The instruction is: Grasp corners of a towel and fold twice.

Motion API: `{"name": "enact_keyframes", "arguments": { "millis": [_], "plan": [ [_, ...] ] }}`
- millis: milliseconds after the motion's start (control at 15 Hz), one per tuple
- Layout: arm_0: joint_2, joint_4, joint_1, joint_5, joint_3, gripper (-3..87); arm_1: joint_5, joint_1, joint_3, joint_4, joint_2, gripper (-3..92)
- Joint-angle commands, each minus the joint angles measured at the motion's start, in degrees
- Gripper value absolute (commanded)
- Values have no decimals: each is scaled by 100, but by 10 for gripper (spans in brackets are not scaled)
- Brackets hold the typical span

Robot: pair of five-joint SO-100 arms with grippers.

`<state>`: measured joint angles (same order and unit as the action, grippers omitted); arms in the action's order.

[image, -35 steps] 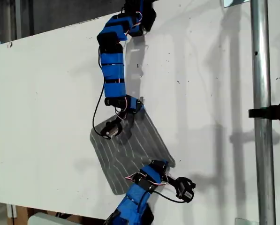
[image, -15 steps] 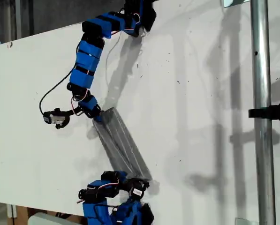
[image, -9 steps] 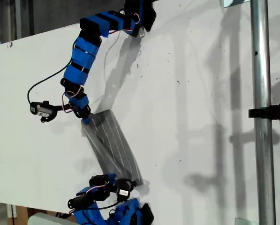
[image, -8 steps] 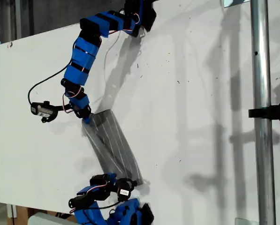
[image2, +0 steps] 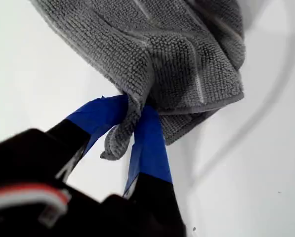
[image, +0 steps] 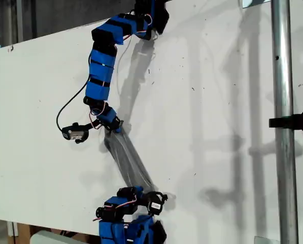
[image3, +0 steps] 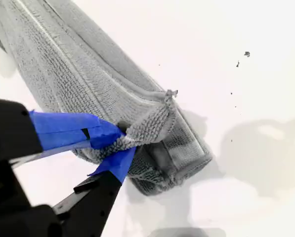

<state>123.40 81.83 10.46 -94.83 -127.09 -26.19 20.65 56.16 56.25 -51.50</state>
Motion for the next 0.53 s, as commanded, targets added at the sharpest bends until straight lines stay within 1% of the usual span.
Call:
{"name": "enact_keyframes", "arguments": {
  "millis": [0,67,200,333,400,467],
  "plan": [
    [158,-580,-316,-343,-483,-28,-53,-62,-35,-105,18,-3],
    [158,-606,-290,-413,-659,-26,-53,-26,-44,-167,97,-3],
    [316,-343,-246,-448,-703,-6,-53,53,-44,-220,211,-3],
    [527,97,-79,-536,-756,131,-53,167,-53,-299,255,-3],
    [659,167,35,-519,-870,184,-70,229,-62,-352,272,-3],
    [844,176,114,-519,-1011,215,-141,316,-79,-369,316,29]
  ]
}}
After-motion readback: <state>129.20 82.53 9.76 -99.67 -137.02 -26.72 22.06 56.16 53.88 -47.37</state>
